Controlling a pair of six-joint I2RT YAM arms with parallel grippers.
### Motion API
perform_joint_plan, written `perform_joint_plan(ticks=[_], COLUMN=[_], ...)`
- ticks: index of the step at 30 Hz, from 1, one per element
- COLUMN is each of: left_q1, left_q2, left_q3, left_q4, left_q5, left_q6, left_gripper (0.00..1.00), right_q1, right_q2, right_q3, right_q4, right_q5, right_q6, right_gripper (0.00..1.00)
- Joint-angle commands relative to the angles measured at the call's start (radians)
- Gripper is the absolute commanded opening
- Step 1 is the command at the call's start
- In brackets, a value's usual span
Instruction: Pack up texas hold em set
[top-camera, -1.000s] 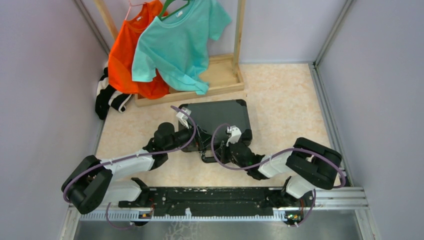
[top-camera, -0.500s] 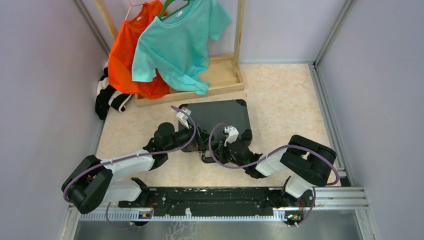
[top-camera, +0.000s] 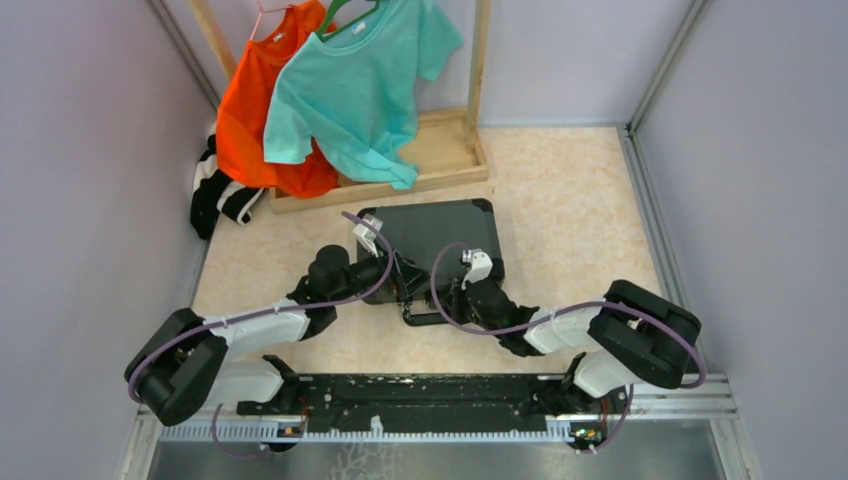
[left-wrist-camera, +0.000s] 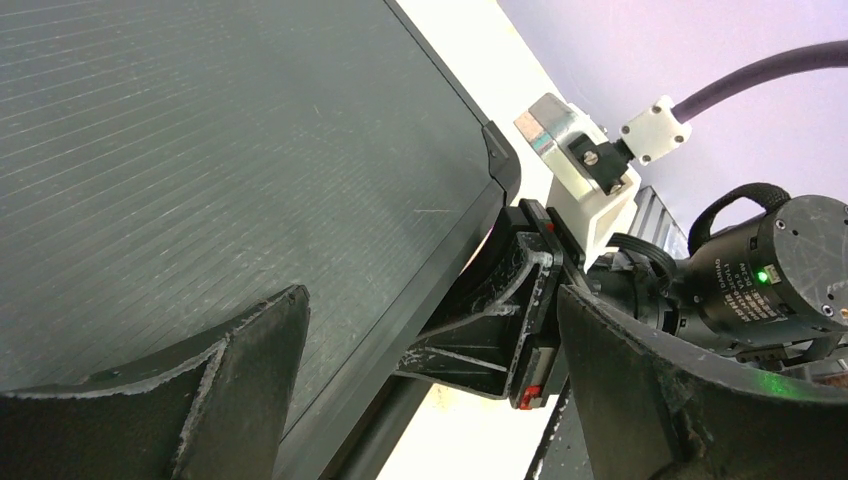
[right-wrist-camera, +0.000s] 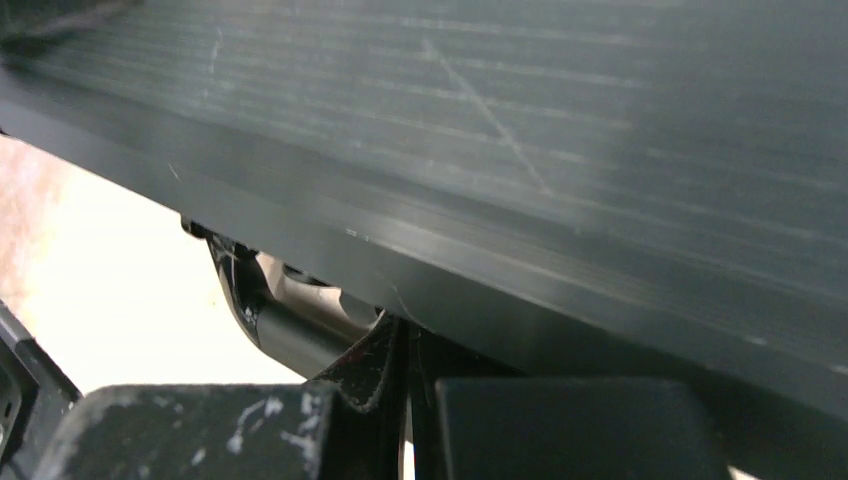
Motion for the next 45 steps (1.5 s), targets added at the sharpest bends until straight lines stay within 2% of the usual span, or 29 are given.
perform_joint_plan(ticks=[1,7,17,45], left_q1=[-0.006,-0.006,-0.006,-0.006], left_q2=[0.058,0.042,0.051,0.033], left_q3=[-0.086,-0.096,-0.092,-0.108], left_q4=[-0.281,-0.294,-0.272,-0.279], left_q5=[0.006,-0.005,0.006,0.005], left_q6=[-0.031,-0.027,-0.036,-0.038], left_gripper=[0.99,0.99,0.99,0.99], right_q1=[-0.035,-0.031,0.005,0.097], right_q2=[0.029,0.042,-0.154,-0.041], right_q3=[0.004,0.005,0.030,0.138], right_q4=[-0.040,0.012,-0.151,-0.121], right_q5=[0.112,0.071,0.095,0.059], right_q6=[-0.036,-0.035,-0.073,-0.078], right_gripper=[0.00,0.00,0.00,0.00])
